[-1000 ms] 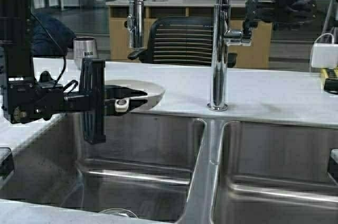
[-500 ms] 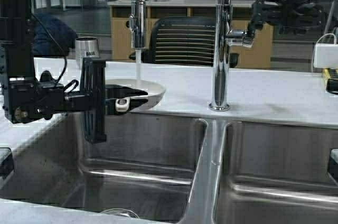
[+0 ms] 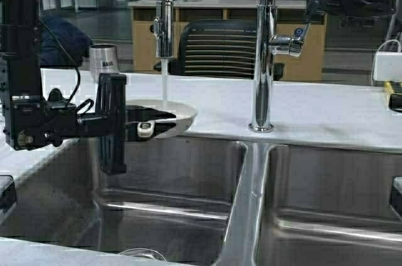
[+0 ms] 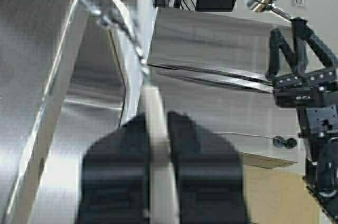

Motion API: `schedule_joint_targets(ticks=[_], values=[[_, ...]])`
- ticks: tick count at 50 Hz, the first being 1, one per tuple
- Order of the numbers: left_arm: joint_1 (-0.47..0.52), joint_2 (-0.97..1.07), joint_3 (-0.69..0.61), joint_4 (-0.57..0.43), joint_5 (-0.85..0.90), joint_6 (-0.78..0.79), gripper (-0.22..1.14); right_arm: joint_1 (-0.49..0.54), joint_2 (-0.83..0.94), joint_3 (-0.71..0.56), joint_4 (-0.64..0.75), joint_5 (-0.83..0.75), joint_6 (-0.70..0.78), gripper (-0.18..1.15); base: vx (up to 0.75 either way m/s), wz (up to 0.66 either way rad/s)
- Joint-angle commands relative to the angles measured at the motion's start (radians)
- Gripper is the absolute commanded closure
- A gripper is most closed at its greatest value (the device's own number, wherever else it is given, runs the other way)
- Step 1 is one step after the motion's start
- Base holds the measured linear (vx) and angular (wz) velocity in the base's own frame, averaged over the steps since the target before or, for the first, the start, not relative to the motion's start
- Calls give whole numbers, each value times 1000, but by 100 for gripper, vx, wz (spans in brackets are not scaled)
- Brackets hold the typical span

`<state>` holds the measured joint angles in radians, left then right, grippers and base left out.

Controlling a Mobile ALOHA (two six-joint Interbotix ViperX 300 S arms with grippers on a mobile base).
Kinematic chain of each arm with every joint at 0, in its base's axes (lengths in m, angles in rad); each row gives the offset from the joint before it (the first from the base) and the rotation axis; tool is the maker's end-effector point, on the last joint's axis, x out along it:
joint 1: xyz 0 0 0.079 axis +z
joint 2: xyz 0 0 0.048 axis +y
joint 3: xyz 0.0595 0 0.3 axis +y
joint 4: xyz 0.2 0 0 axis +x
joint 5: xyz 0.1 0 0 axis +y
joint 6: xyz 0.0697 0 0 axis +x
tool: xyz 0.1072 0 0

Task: Wash the pan

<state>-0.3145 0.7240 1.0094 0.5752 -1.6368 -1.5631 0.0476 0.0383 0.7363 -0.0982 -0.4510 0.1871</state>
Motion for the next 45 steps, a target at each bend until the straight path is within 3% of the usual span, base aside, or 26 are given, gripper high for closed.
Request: schedule_joint_targets(ticks=[1, 16, 20, 24, 28, 31, 33, 39, 45], values=[[-2, -20, -9, 3, -18, 17, 89, -21, -66, 5, 5, -20, 5, -6, 0, 0], [-2, -18, -11, 5, -18, 17, 89, -20, -152, 120, 9, -20, 3, -5, 0, 0], [-2, -17, -12, 3, -18, 17, 89, -20, -150, 149, 37, -20, 3, 1, 0, 0], [-2, -18, -12, 3, -18, 17, 89, -20, -120, 143, 74, -18, -2, 26, 0, 0], [-2, -17, -12, 3, -18, 17, 89, -20, -72, 92, 95, -9, 3, 82, 0, -1], [-2, -17, -12, 3, -18, 17, 89, -14, -35, 46, 103, -3, 6, 110, -1, -2], [-2, -17, -12, 5, -18, 17, 89, -8, -11, 12, 110, 8, 9, 110, -1, -2], [-2, -17, -12, 3, -23, 15, 89, 9, 63, -84, 121, 89, 9, 83, -1, -1], [-2, -17, -12, 3, -29, 15, 89, 35, 107, -143, 123, 127, 8, 89, 0, 0]])
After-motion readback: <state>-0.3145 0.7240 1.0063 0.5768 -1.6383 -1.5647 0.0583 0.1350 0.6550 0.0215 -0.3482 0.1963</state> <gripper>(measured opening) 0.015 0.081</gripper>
